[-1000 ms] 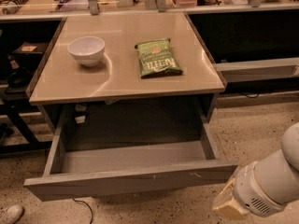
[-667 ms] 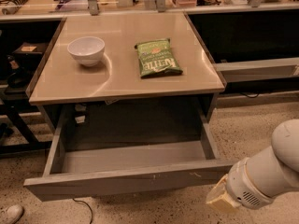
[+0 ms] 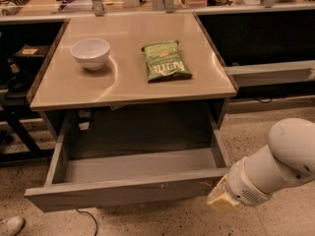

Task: Close top drawer

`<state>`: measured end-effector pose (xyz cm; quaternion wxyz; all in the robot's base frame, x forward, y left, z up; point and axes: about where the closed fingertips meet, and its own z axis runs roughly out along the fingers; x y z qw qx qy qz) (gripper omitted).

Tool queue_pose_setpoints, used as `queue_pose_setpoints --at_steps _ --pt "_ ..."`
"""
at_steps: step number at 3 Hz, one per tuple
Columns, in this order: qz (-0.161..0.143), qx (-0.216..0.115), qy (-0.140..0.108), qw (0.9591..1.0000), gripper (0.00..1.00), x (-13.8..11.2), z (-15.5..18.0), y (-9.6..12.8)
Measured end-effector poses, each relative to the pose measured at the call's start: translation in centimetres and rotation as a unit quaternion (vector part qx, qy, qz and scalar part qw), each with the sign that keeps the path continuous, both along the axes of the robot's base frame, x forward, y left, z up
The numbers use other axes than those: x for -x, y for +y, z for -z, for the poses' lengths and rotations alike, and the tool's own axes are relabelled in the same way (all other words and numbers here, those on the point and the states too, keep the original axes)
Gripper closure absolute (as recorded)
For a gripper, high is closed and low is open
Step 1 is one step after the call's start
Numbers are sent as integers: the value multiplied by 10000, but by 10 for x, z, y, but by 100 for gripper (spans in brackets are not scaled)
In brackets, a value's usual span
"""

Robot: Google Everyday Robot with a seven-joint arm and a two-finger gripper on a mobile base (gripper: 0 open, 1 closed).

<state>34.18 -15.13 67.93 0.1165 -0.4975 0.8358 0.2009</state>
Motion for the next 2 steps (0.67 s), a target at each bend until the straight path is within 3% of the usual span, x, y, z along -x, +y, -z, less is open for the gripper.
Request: queue_pose_setpoints --at_steps 2 --pt "-260 -37 19 9997 100 -22 12 15"
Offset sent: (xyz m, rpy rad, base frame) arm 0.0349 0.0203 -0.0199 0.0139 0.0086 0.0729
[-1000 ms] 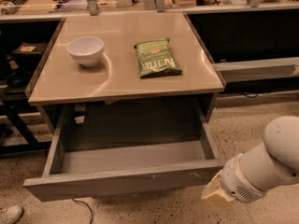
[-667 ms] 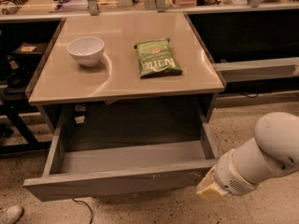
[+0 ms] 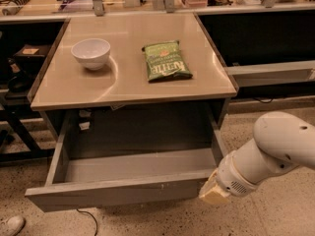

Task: Close top drawer

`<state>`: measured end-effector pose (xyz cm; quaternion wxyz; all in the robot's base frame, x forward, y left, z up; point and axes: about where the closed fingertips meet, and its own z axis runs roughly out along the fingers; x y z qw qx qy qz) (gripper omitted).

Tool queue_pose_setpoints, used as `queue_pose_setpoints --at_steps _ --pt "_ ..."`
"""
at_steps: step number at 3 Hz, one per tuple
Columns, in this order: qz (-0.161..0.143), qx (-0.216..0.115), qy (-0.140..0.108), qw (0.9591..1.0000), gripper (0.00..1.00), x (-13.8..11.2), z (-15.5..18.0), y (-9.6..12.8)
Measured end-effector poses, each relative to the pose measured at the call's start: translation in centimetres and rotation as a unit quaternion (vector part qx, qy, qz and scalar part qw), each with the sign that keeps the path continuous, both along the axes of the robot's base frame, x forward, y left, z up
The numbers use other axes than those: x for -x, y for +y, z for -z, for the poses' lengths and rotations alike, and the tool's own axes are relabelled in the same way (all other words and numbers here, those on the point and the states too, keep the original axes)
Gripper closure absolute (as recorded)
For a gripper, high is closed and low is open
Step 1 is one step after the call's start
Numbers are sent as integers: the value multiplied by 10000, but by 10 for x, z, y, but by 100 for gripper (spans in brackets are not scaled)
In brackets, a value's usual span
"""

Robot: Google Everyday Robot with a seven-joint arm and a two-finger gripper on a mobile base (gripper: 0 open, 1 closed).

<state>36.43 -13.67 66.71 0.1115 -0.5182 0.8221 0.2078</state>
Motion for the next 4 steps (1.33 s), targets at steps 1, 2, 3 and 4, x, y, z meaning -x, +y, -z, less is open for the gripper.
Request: queue_pose_setpoints --at_steps 1,2,3,4 --pt "-93 0 0 10000 100 -9 4 5" --pt "-94 0 0 10000 81 -9 4 5" --pt "-94 0 0 10000 58 -9 4 5" --pt "-94 0 0 10000 35 -9 4 5"
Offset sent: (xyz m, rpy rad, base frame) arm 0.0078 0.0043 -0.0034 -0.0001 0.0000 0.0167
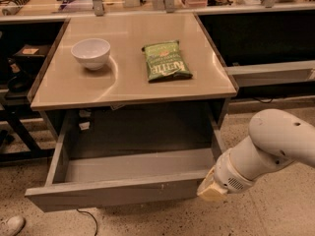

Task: Close top drawer

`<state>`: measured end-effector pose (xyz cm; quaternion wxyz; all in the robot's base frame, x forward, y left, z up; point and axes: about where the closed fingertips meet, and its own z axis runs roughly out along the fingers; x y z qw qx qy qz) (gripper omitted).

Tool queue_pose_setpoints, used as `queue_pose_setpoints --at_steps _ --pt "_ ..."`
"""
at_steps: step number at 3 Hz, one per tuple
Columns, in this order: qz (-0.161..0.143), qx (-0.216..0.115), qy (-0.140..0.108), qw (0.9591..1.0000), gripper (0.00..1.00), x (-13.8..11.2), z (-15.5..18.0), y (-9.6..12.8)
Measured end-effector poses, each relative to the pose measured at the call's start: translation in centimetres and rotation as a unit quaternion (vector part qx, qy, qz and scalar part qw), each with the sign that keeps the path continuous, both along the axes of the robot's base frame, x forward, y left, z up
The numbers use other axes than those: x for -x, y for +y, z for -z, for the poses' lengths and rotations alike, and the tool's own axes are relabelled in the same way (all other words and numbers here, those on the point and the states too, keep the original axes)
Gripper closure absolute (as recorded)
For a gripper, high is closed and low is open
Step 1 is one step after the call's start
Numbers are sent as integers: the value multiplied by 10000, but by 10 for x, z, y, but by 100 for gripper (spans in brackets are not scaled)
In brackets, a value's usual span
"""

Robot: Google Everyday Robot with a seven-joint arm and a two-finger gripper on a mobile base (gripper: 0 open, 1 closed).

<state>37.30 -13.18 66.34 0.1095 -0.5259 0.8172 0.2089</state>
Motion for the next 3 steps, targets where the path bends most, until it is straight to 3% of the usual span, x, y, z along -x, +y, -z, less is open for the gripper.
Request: queue_pose_setpoints --at_steps 1,2,3 --pt "0 0 0 10000 12 0 0 0" --pt "0 0 0 10000 0 0 0 0" --pt "-1 0 0 10000 0 0 0 0"
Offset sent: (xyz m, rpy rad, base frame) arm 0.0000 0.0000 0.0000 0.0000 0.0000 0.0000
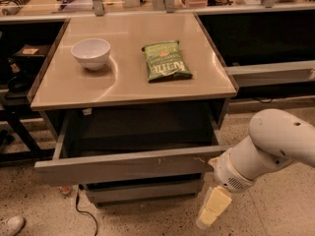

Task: Close top drawer

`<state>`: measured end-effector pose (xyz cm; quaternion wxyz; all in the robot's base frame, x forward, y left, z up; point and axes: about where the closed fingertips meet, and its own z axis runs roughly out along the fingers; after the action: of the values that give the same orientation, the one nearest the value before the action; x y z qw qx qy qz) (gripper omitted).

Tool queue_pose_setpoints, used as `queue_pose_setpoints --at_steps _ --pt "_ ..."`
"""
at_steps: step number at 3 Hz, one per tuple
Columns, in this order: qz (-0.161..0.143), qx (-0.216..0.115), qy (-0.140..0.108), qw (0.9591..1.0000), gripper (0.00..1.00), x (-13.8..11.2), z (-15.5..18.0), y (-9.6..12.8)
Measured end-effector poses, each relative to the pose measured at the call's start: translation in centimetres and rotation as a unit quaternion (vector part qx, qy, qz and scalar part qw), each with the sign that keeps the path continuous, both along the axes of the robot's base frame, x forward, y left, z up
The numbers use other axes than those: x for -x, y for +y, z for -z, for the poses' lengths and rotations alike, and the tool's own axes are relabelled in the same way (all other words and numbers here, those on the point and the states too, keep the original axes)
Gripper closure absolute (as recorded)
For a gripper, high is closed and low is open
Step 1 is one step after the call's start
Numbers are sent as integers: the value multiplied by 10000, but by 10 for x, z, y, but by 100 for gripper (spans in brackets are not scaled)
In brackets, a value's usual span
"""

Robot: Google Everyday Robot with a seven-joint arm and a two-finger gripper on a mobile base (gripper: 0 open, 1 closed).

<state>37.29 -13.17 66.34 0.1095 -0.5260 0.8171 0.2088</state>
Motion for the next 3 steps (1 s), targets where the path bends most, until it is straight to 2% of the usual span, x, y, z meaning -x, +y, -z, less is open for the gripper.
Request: queue_pose_setpoints --at_steps 1,3 --pt "0 0 0 10000 16 0 0 0" --pt "0 0 0 10000 62 0 0 0"
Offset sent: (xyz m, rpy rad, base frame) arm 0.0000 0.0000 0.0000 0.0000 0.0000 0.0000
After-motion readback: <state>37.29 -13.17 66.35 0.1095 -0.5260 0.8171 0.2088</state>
